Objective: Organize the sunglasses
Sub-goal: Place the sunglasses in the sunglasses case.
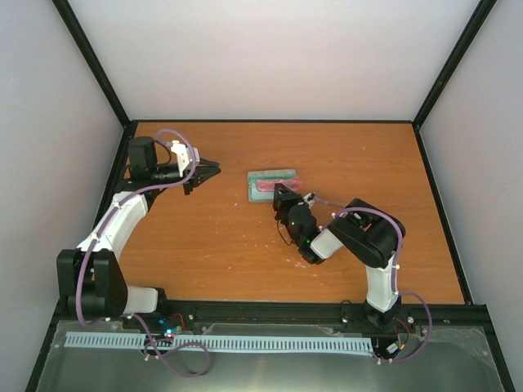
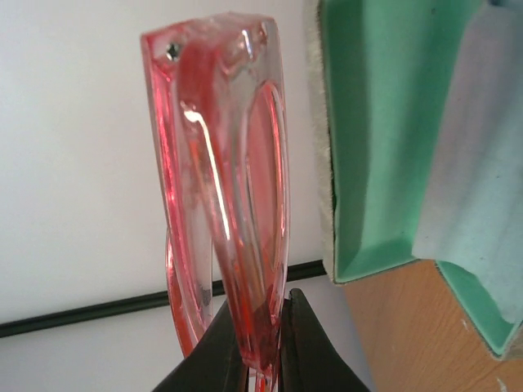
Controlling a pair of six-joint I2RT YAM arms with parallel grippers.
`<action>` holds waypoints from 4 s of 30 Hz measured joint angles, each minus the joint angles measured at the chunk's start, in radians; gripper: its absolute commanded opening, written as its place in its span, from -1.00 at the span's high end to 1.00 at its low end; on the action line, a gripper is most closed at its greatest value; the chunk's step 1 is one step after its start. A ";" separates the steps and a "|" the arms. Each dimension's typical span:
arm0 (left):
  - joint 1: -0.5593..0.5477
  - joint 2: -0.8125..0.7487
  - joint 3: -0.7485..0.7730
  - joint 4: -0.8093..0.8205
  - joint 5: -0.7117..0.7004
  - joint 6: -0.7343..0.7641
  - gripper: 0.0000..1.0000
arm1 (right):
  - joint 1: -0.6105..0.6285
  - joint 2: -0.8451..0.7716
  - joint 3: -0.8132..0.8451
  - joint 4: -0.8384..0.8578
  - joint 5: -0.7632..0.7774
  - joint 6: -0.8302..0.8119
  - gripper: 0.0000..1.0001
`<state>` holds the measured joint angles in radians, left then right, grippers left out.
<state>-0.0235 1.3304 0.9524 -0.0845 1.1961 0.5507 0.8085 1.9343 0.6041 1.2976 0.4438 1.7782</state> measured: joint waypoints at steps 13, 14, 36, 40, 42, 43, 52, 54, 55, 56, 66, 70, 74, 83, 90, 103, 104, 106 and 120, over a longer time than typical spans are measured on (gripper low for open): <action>0.051 0.036 0.007 0.007 0.002 -0.018 0.64 | -0.015 0.021 0.061 -0.140 -0.006 0.066 0.94; 0.065 0.040 0.011 0.001 0.005 -0.018 0.64 | -0.024 0.014 0.066 -0.169 -0.016 0.058 0.94; 0.242 0.072 0.027 -0.045 0.047 -0.018 0.62 | -0.079 -0.020 0.175 -0.502 -0.120 0.028 0.94; 0.244 0.079 0.034 -0.046 0.044 -0.019 0.61 | -0.079 -0.015 0.184 -0.541 -0.122 0.055 0.93; 0.246 0.081 0.037 -0.046 0.043 -0.019 0.59 | -0.079 0.000 0.192 -0.552 -0.122 0.069 0.93; 0.249 0.081 0.038 -0.047 0.043 -0.019 0.57 | -0.079 0.007 0.196 -0.560 -0.123 0.073 0.91; 0.290 0.082 0.042 -0.094 0.042 -0.012 0.50 | -0.079 0.035 0.226 -0.618 -0.126 0.108 0.82; 0.295 0.082 0.042 -0.099 0.041 -0.011 0.49 | -0.079 0.042 0.230 -0.622 -0.127 0.112 0.80; 0.296 0.082 0.042 -0.099 0.042 -0.011 0.49 | -0.079 0.046 0.233 -0.623 -0.127 0.113 0.79; 0.296 0.082 0.042 -0.100 0.042 -0.010 0.49 | -0.079 0.050 0.236 -0.624 -0.127 0.115 0.77; 0.298 0.084 0.043 -0.099 0.041 -0.010 0.49 | -0.090 0.096 0.258 -0.601 -0.134 0.108 0.49; 0.298 0.091 0.045 -0.099 0.040 -0.010 0.49 | -0.095 0.098 0.269 -0.593 -0.146 0.100 0.38; 0.298 0.093 0.045 -0.098 0.040 -0.010 0.49 | -0.095 0.098 0.270 -0.591 -0.156 0.096 0.41; 0.299 0.093 0.045 -0.096 0.040 -0.010 0.49 | -0.097 0.045 0.232 -0.622 -0.176 0.094 0.49; 0.298 0.093 0.045 -0.096 0.040 -0.011 0.48 | -0.097 -0.006 0.193 -0.661 -0.194 0.099 0.78; 0.299 0.093 0.045 -0.080 0.048 -0.010 0.44 | -0.115 -0.023 0.160 -0.624 -0.253 0.053 0.93; 0.298 0.093 0.045 -0.079 0.050 -0.009 0.42 | -0.123 -0.043 0.147 -0.623 -0.264 0.035 0.92; 0.298 0.093 0.045 -0.072 0.052 -0.002 0.45 | -0.141 -0.107 0.116 -0.637 -0.277 -0.006 0.82; 0.050 0.317 0.201 -0.048 0.019 0.160 0.98 | -0.335 -0.747 -0.103 -1.218 -0.369 -0.019 0.94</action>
<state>0.0269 1.6470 1.1534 -0.1329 1.2156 0.7105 0.4732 1.1873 0.5014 0.0792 0.0746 1.7596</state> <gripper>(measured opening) 0.024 0.029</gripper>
